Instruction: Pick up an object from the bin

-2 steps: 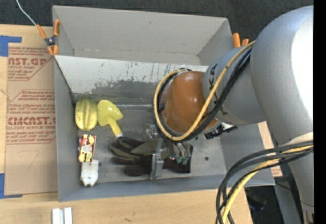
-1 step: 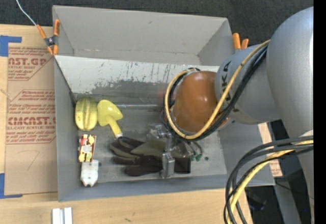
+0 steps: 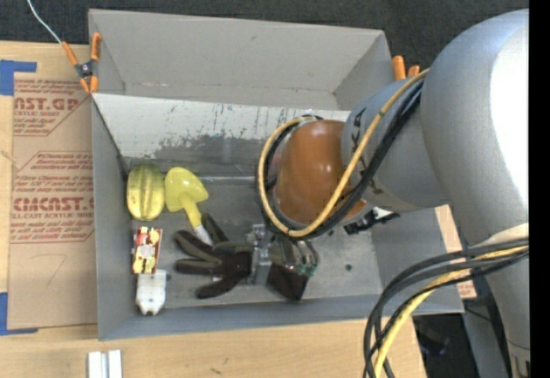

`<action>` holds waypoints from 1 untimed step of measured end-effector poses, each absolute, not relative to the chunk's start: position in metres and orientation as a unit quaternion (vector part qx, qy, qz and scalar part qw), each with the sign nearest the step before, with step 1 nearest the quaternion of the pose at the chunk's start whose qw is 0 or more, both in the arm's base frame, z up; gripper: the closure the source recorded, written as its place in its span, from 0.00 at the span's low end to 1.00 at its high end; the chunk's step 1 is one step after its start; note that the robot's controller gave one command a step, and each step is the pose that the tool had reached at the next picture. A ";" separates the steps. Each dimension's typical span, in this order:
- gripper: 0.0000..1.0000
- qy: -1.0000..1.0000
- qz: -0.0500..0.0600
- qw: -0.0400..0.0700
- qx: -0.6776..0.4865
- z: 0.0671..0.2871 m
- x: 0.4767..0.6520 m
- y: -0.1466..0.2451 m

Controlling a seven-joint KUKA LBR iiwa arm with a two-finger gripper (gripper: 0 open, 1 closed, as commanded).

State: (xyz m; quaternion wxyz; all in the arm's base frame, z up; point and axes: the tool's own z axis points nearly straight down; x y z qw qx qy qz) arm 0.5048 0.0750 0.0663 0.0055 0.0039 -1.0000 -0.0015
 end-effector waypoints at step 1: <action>1.00 -1.000 -0.002 0.005 0.004 0.066 0.505 0.075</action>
Offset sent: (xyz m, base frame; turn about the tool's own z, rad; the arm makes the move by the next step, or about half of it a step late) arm 0.0000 0.0000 0.0130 0.0000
